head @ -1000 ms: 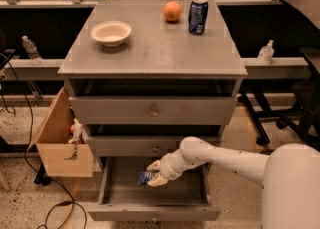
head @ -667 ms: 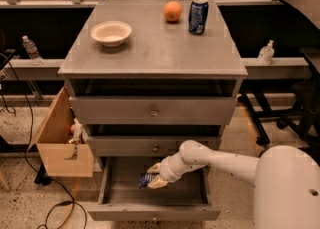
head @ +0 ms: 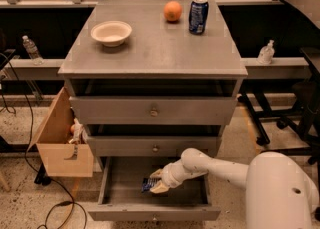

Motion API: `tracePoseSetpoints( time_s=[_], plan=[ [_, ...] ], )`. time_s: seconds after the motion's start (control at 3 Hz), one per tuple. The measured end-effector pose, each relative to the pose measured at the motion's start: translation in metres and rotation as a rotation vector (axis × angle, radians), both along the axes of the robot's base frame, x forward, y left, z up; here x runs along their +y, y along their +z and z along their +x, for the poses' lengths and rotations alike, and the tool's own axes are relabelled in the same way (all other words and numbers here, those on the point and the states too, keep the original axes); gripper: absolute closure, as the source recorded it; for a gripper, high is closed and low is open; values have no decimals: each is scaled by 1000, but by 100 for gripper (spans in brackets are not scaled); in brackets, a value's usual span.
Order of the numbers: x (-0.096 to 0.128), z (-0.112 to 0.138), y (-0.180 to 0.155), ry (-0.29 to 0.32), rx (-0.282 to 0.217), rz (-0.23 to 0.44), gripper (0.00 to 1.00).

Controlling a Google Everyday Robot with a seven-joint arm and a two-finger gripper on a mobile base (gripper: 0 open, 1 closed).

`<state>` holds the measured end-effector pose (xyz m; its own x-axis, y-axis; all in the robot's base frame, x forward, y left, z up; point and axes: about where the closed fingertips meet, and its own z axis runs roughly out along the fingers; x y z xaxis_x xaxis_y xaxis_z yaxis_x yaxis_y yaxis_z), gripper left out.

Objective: Place rxbar blueberry into bottom drawer

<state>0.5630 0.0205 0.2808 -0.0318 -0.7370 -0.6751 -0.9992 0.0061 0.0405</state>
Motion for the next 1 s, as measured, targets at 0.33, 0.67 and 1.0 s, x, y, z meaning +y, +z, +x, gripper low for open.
tracePoseSetpoints(
  time_s=[0.33,0.67,1.0],
  plan=[
    [-6,2,-22,-33,15,5,100],
    [-11,8,-35,-50,27,4,100],
    [-15,14,-44,-66,39,4,100]
  ],
)
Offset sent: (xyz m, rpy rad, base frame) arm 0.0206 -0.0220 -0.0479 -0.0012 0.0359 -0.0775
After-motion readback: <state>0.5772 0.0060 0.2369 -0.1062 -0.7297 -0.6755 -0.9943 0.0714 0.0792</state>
